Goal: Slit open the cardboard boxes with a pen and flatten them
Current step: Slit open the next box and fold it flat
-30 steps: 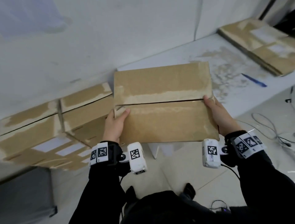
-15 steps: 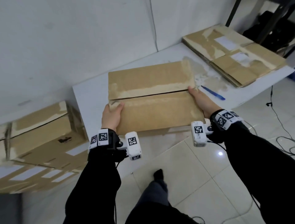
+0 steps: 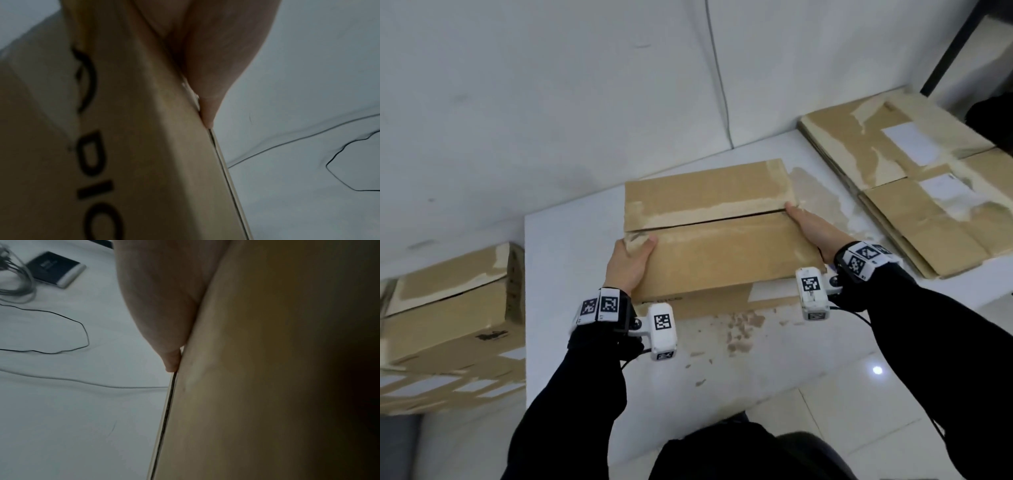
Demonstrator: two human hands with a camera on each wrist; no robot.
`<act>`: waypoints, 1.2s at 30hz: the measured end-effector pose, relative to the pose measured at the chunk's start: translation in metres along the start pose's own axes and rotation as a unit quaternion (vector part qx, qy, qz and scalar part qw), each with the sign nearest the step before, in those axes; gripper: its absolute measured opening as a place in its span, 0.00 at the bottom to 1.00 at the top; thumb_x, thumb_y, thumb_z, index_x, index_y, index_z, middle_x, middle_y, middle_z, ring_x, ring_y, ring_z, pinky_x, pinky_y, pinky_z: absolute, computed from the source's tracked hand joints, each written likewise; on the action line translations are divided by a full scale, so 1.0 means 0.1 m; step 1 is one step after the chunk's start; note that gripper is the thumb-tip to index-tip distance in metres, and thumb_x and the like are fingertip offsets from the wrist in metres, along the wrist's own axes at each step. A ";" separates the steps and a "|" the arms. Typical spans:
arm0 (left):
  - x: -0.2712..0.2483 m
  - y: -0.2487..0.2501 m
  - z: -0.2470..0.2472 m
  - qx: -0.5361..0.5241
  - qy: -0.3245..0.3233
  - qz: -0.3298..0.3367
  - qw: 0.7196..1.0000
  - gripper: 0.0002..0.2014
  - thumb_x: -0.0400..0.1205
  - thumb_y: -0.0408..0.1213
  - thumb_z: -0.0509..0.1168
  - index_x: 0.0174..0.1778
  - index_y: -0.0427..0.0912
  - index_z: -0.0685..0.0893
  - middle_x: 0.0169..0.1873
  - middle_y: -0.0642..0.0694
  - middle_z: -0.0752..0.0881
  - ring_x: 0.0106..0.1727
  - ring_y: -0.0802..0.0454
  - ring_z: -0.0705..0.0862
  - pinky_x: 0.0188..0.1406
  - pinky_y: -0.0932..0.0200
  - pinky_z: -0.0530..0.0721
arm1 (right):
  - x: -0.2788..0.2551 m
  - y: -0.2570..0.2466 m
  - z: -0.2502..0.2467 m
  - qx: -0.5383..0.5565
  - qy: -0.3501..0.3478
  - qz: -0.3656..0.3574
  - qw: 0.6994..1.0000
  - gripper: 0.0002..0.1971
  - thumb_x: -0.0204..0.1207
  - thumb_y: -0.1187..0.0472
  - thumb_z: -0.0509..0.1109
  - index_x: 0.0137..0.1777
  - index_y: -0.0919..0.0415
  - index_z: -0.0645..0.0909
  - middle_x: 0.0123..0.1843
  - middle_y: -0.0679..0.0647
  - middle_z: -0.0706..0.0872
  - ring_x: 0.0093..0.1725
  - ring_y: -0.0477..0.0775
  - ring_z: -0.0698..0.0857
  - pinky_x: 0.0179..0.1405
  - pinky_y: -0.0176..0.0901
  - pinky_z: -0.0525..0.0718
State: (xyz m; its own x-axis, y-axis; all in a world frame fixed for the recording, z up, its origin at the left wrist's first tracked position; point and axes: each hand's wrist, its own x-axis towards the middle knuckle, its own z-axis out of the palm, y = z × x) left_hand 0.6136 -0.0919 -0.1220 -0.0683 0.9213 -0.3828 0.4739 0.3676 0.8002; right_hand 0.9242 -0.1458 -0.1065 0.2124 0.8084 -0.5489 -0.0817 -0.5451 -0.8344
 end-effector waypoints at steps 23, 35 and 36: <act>-0.97 1.13 1.02 0.067 0.170 0.248 0.951 0.36 0.78 0.59 0.64 0.78 0.45 0.64 0.76 0.43 0.68 0.77 0.48 0.65 0.76 0.49 0.63 | -0.30 0.46 0.24 0.021 0.040 -0.286 0.957 0.36 0.86 0.61 0.53 0.82 0.55 0.31 0.82 0.39 0.46 0.76 0.24 0.53 0.77 0.27 0.58; -1.04 0.55 1.50 0.086 0.115 0.230 0.962 0.52 0.79 0.57 0.63 0.79 0.48 0.26 0.81 0.37 0.29 0.82 0.39 0.31 0.77 0.41 0.34 | 0.09 0.47 -0.45 -0.076 -0.013 -0.268 0.960 0.41 0.75 0.46 0.70 0.81 0.53 0.51 0.81 0.51 0.58 0.78 0.53 0.64 0.75 0.61 0.69; -1.06 0.44 1.46 0.068 0.112 0.242 0.961 0.52 0.79 0.57 0.63 0.78 0.49 0.26 0.81 0.38 0.29 0.82 0.42 0.31 0.79 0.41 0.35 | 0.19 0.36 -0.51 -0.079 -0.050 -0.231 0.969 0.47 0.72 0.45 0.73 0.82 0.48 0.46 0.84 0.50 0.53 0.81 0.55 0.60 0.77 0.61 0.65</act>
State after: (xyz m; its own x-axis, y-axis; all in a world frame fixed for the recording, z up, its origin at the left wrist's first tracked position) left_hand 0.7695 -0.1919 -0.1134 0.0088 0.9901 0.1403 0.6070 -0.1168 0.7860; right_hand 0.9751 -0.1613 -0.1447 0.0952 0.9872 -0.1281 0.1509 -0.1415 -0.9784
